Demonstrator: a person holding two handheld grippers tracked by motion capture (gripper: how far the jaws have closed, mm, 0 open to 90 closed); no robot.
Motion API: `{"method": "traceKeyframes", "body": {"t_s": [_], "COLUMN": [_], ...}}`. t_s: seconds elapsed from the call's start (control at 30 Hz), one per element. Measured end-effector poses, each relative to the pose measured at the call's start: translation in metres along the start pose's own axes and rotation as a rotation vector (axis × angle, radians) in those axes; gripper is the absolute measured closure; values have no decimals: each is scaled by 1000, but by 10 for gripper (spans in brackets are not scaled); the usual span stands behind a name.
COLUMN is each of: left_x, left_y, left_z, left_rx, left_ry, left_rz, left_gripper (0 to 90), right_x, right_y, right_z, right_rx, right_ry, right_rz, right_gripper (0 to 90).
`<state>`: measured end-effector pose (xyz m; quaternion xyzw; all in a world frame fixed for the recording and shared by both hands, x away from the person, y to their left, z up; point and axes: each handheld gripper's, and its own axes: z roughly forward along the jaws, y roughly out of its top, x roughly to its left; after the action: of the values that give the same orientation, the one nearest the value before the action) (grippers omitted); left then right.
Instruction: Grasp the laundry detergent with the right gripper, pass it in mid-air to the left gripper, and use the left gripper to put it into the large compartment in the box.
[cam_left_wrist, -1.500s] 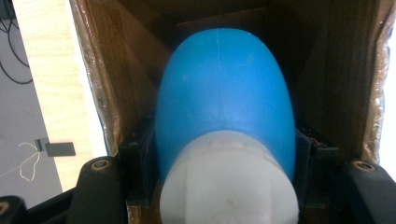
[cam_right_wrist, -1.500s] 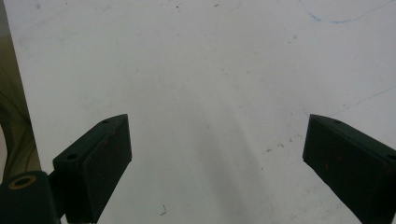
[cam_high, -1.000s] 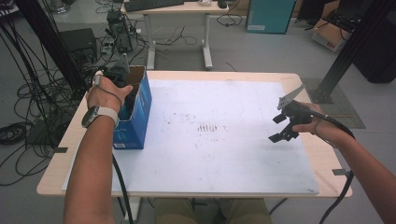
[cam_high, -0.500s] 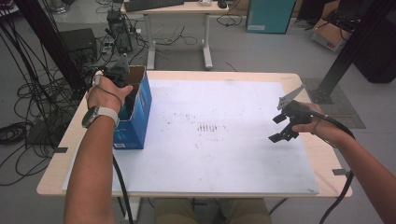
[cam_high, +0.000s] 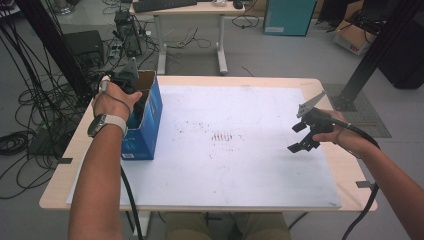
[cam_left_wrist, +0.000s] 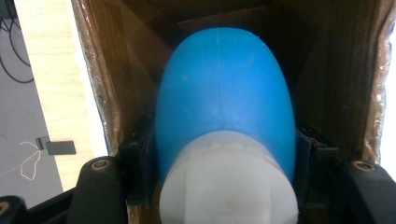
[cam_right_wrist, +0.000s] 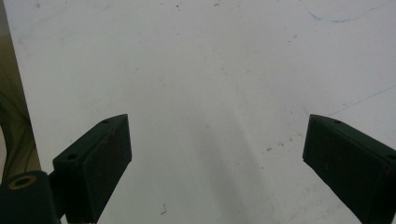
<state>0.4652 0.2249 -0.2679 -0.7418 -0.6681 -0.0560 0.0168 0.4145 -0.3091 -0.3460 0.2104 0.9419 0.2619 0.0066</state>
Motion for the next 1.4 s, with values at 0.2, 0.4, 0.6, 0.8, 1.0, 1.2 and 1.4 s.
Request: {"method": "traceKeyframes", "body": {"t_s": [0.2, 0.4, 0.6, 0.8, 1.0, 1.2, 1.4], "left_x": [0, 0, -1, -1, -1, -1, -1], "left_y": [0, 0, 0, 0, 0, -1, -1], "left_z": [0, 0, 0, 0, 0, 0, 0], "left_rx": [3, 4, 1, 0, 0, -3, -1], "left_ry": [-2, 0, 5, 6, 3, 7, 7], "left_rz": [2, 2, 1, -1, -1, -1, -1], "left_gripper": [374, 374, 374, 374, 374, 374, 374], "right_x": [0, 0, 0, 0, 0, 0, 0], "right_y": [0, 0, 0, -1, -1, -1, -1], "right_z": [0, 0, 0, -1, 0, -1, 0], "right_rx": [-2, -1, -2, 0, 1, 1, 2], "right_ry": [0, 1, 1, 0, 2, 1, 2], "right_rz": [7, 3, 0, 5, 6, 8, 5], "right_gripper": [78, 78, 78, 78, 79, 78, 78]}}
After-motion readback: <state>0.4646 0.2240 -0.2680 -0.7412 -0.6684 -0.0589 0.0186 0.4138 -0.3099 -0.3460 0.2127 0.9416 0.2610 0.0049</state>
